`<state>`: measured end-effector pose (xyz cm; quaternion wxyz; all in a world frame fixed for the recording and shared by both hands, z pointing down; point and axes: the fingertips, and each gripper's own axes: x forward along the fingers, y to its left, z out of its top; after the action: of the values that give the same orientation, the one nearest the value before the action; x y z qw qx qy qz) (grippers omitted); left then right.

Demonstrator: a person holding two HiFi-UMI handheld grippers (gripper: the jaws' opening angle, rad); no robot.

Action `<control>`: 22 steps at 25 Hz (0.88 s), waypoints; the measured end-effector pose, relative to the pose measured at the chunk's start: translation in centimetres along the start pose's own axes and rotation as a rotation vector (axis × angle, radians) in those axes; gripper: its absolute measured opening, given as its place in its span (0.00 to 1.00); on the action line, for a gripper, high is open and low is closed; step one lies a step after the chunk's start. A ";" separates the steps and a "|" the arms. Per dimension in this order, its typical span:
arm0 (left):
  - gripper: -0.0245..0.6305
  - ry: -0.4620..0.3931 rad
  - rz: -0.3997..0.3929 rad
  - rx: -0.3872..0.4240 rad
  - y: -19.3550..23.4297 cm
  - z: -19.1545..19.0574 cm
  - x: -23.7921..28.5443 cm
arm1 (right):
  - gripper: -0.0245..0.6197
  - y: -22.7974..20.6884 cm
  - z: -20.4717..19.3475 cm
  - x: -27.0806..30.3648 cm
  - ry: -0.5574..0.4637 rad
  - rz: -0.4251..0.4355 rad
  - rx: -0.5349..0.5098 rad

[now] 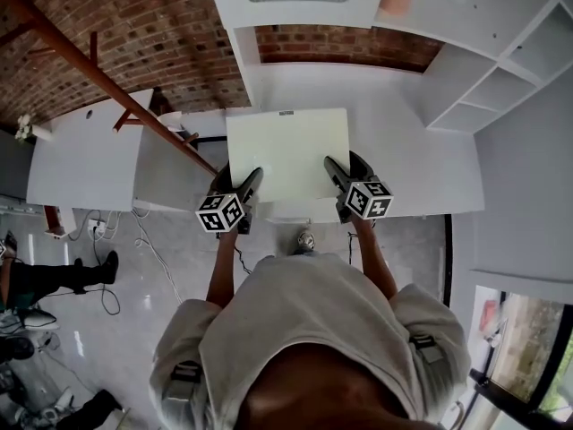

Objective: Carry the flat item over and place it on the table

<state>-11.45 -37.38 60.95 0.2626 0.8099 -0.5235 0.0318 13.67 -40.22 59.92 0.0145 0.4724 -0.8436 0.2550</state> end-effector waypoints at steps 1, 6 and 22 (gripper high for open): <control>0.66 0.000 0.003 0.000 0.0 0.1 0.4 | 0.55 -0.3 0.2 0.3 0.003 0.003 0.003; 0.66 0.015 0.020 -0.009 0.6 0.0 1.4 | 0.55 -1.2 0.1 1.6 0.021 0.013 0.011; 0.66 0.139 0.007 -0.066 6.0 -4.0 4.8 | 0.54 -3.1 -5.7 5.9 0.129 -0.072 0.098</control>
<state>-13.54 -41.41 68.32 0.3248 0.7947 -0.5079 0.0714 11.70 -43.65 67.78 0.0546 0.4851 -0.8100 0.3250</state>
